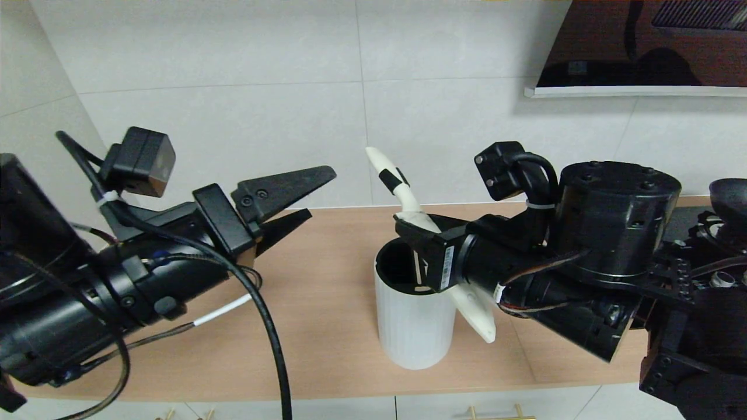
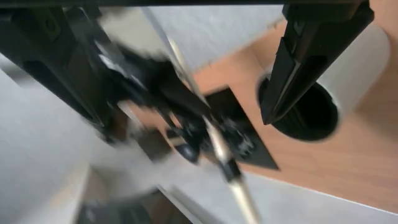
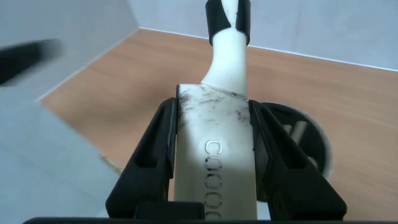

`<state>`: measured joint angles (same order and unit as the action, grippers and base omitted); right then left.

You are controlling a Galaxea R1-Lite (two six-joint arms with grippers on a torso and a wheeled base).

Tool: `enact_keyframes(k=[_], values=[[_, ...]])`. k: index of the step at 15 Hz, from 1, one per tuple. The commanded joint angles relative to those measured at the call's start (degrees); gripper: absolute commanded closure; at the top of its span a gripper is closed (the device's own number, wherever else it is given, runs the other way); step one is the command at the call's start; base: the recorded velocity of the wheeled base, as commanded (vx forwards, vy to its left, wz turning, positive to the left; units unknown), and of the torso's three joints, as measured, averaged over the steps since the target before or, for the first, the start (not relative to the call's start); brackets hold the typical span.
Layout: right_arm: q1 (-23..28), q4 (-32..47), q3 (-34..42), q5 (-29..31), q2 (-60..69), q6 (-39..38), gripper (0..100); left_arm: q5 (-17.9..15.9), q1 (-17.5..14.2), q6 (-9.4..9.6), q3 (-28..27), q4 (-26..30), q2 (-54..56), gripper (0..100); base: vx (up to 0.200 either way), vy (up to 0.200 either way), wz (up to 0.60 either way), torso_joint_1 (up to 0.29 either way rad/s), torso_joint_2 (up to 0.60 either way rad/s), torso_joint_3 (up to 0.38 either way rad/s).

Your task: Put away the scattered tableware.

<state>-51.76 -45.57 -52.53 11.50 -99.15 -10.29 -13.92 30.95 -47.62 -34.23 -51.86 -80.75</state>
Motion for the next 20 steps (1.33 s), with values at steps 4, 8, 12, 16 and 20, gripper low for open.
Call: enact_keyframes(k=[4,8,12,16,20], values=[[-4.31,-2.60,0.23,1.25,-3.07,-0.61,100,2.41,3.76,0.24,-0.49,-0.26,-5.03,0,0.000,0.000,0.00,0.000,0.00,0.000],[-5.90,-2.60,0.67,1.25,-3.07,-0.87,100,2.85,3.85,0.24,-0.05,-4.30,-7.40,0,0.000,0.000,0.00,0.000,0.00,0.000],[-6.69,-2.68,1.11,1.25,-3.07,-1.05,100,5.13,3.85,0.33,-0.49,-4.83,-10.74,0,0.000,0.000,0.00,0.000,0.00,0.000],[-6.95,-3.21,1.29,1.25,-3.69,-0.96,100,5.13,3.85,0.24,-0.05,-6.94,-11.36,0,0.000,0.000,0.00,0.000,0.00,0.000],[-6.95,-3.21,1.64,1.25,-3.42,-0.96,100,6.01,3.85,0.24,-0.40,-6.94,-11.71,0,0.000,0.000,0.00,0.000,0.00,0.000]])
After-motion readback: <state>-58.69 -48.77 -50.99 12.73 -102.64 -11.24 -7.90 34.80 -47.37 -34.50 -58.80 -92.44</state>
